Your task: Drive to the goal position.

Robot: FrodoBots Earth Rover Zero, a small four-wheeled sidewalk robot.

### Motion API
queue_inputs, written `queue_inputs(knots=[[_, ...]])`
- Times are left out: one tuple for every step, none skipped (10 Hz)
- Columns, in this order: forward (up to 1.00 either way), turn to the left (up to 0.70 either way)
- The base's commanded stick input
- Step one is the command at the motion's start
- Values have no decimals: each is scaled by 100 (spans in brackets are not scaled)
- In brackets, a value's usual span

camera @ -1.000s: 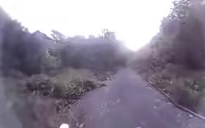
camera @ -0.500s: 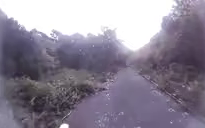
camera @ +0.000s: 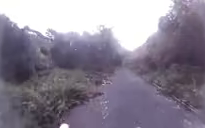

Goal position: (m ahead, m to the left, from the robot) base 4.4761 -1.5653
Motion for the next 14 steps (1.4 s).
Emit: queue_inputs(knots=[[85, -4], [85, -1], [85, 0], [85, 0], [85, 0], [85, 0], [85, 0], [85, -5], [85, -14], [85, -30], [85, 0], [85, 0], [85, 0], [85, 0]])
